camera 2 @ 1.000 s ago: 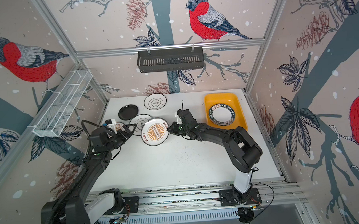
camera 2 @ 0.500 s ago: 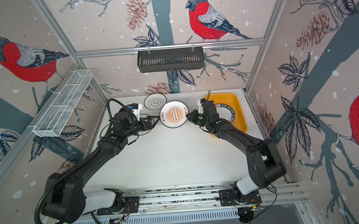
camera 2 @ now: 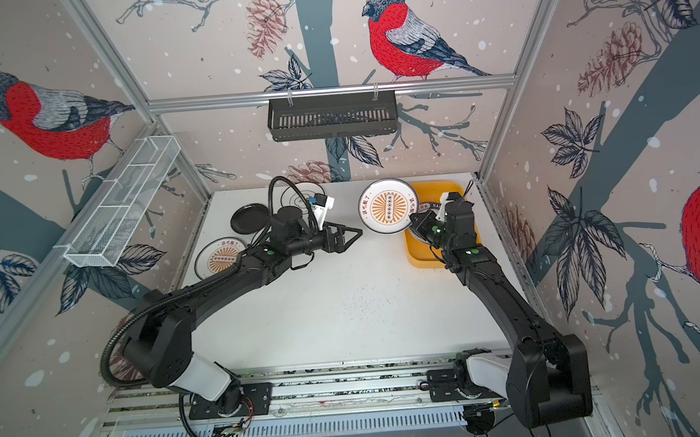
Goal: Place the plates into the plastic bin on the countertop
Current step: 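Carry the sunburst plate into the yellow bin and lower it onto the stack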
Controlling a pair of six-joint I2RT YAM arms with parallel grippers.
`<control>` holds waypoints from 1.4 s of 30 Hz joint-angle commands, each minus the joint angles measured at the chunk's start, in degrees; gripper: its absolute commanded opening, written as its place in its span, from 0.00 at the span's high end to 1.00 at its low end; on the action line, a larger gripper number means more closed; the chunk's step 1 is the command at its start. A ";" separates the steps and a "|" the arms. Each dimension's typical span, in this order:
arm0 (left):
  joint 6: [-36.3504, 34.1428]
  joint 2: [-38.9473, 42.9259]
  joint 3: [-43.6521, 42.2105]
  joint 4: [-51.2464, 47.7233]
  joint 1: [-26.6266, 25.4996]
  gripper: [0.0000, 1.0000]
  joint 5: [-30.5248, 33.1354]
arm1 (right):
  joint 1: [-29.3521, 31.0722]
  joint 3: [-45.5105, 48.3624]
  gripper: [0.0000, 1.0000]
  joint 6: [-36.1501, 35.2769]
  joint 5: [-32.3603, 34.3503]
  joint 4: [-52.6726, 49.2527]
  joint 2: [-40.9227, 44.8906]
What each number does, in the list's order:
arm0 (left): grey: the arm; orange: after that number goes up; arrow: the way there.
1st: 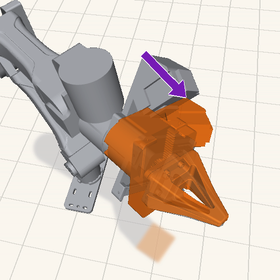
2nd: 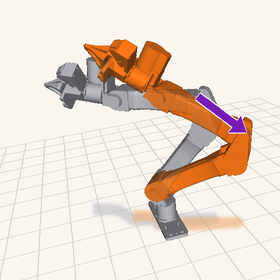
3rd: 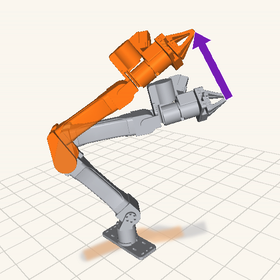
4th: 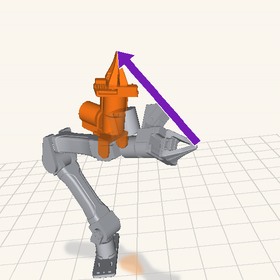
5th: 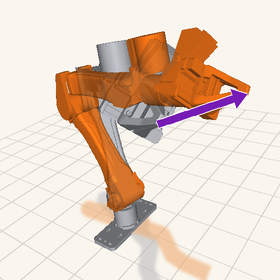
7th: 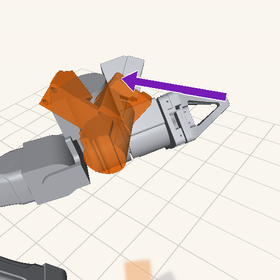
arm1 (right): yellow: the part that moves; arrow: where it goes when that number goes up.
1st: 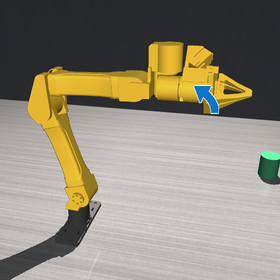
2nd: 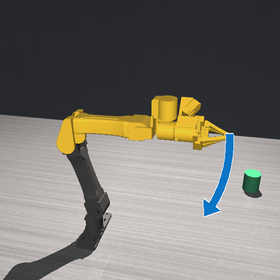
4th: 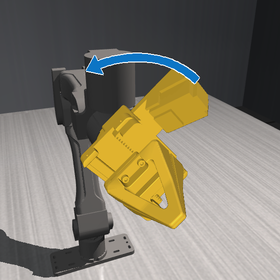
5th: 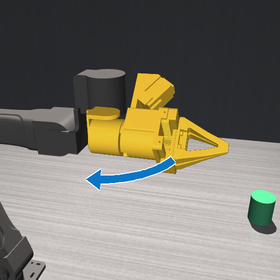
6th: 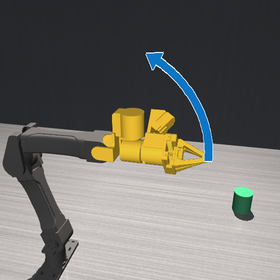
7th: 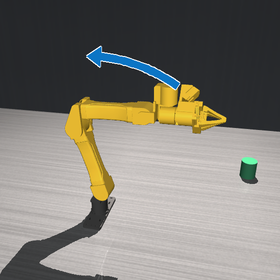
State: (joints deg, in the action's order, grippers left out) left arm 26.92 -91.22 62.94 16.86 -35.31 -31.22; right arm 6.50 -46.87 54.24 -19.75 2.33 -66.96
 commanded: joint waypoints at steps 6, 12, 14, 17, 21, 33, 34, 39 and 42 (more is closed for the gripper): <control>-3.51 -6.45 7.07 1.90 -3.33 0.04 0.86 | -7.81 3.62 0.99 2.04 -1.45 1.83 3.03; -3.07 -10.83 11.04 2.18 -5.23 0.04 -0.63 | -12.67 4.94 0.99 2.49 -2.26 3.96 1.10; -3.07 -11.89 12.02 2.22 -5.60 0.04 -1.39 | -14.53 4.90 0.99 2.36 -3.24 4.78 -0.46; -3.43 -13.33 13.24 1.89 -5.95 0.04 -2.83 | -16.76 4.36 1.00 2.51 -4.43 5.58 -2.86; -4.98 -14.42 14.25 0.80 -6.10 0.04 -3.52 | -17.82 4.16 0.99 2.98 -4.32 7.40 -6.75; -7.61 -16.75 16.36 0.48 -6.17 0.04 -4.91 | -18.98 2.61 1.00 4.06 -2.49 11.16 -15.66; -7.60 -17.14 16.68 0.16 -6.20 0.04 -4.83 | -19.03 2.45 1.00 4.16 -2.40 11.33 -16.22; -6.71 -19.10 18.04 0.43 -6.17 0.04 -4.88 | -19.07 1.75 1.00 4.37 -2.61 13.69 -19.53; -6.57 -20.36 19.31 -0.16 -6.18 0.04 -4.99 | -19.07 0.94 0.99 4.18 -2.75 14.15 -21.62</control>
State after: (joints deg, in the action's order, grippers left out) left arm 20.62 -110.91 81.03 15.94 -41.32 -34.89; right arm -12.51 -44.95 58.33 -22.24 12.05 -87.48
